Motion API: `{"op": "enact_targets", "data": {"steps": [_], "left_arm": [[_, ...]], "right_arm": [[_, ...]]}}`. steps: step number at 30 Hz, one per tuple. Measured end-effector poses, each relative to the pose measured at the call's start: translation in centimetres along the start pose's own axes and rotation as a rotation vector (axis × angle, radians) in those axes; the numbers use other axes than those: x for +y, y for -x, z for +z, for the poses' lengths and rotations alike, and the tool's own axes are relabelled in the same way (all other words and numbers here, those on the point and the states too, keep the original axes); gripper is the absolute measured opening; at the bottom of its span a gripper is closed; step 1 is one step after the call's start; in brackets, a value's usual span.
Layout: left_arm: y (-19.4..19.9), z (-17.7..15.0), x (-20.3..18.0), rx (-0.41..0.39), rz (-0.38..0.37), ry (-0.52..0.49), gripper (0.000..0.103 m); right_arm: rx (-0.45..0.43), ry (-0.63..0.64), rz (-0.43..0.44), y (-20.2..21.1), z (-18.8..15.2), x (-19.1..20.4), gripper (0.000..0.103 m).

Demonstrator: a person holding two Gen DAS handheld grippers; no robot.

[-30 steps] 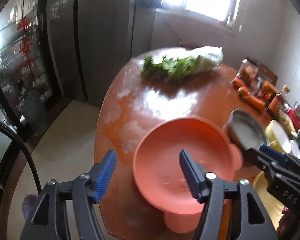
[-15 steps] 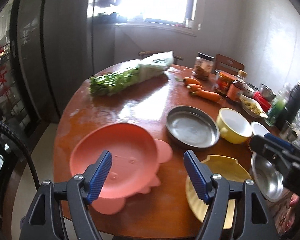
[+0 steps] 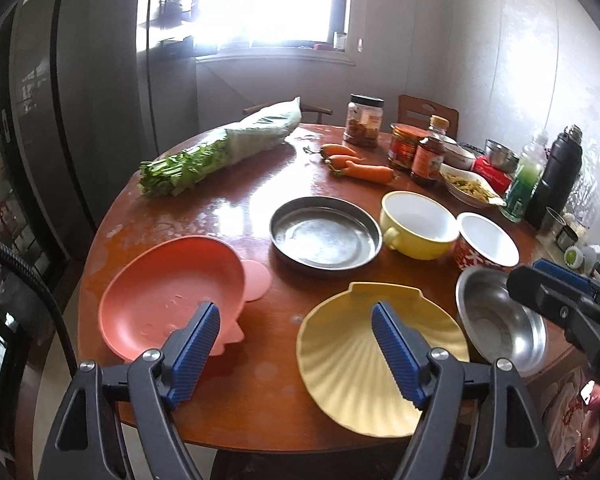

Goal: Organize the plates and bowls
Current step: 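Move the left gripper to the yellow shell plate and grasp its rim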

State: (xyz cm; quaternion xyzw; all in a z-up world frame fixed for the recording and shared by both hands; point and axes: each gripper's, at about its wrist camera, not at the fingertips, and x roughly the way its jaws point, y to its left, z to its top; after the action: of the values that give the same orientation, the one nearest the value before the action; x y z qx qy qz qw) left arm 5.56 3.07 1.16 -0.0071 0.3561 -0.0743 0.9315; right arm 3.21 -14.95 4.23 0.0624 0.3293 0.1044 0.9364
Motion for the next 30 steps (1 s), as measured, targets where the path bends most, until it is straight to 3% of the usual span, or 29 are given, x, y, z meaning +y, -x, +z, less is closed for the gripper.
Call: {"op": "enact_targets", "data": {"steps": [11, 21, 30], "left_arm": [[-0.5, -1.3, -1.5, 0.037, -0.004, -0.019, 0.078], [-2.0, -2.7, -0.2, 0.092, 0.028, -0.021, 0.078], [-3.4, -3.5, 0.8, 0.123, 0.025, -0.013, 0.078]], "right_arm": [[0.061, -0.008, -0.011, 1.1, -3.1, -1.7, 0.071], [0.131, 0.011, 0.076, 1.2, -6.4, -0.2, 0.071], [0.252, -0.014, 0.071, -2.8, -8.4, 0.8, 0.068]]}}
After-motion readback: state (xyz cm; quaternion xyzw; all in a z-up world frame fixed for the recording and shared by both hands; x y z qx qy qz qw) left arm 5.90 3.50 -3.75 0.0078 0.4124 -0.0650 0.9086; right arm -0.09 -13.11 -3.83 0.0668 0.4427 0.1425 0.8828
